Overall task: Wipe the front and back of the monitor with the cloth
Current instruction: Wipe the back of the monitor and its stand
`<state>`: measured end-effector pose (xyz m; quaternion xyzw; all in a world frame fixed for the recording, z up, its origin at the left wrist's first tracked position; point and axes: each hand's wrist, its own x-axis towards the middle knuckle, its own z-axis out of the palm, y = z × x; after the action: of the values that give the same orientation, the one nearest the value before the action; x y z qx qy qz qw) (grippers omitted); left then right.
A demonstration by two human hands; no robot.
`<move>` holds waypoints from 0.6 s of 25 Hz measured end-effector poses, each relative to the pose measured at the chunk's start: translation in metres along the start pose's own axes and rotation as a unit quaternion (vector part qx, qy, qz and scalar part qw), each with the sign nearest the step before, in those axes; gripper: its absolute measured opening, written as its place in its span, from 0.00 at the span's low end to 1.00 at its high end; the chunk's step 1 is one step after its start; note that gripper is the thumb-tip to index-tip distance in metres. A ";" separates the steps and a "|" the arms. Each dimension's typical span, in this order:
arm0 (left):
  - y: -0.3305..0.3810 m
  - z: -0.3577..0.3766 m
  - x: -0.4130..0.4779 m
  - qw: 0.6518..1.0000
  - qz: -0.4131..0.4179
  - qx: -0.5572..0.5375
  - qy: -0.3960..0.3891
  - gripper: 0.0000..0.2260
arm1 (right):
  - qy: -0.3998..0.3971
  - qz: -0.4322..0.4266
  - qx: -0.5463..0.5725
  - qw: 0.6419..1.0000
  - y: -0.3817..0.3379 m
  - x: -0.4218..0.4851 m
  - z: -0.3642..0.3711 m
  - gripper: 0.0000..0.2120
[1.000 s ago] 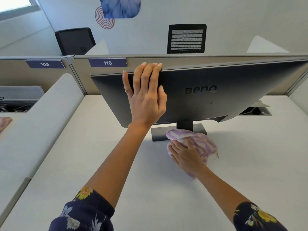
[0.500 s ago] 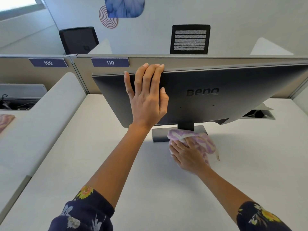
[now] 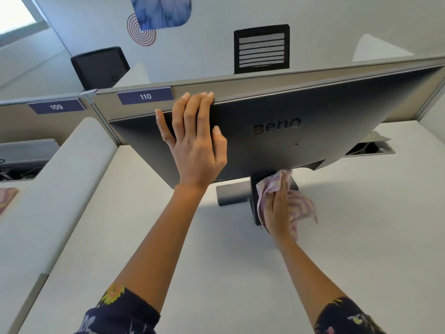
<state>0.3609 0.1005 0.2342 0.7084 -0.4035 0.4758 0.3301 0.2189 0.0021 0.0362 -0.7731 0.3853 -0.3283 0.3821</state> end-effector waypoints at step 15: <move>0.003 0.000 0.000 1.000 -0.006 0.013 0.014 0.18 | 0.126 0.092 -0.140 0.978 -0.037 0.008 0.038 0.31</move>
<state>0.3581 0.0992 0.2346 0.7083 -0.3878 0.4891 0.3296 0.2663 0.0238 0.0506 -0.7327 0.5417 -0.3295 0.2473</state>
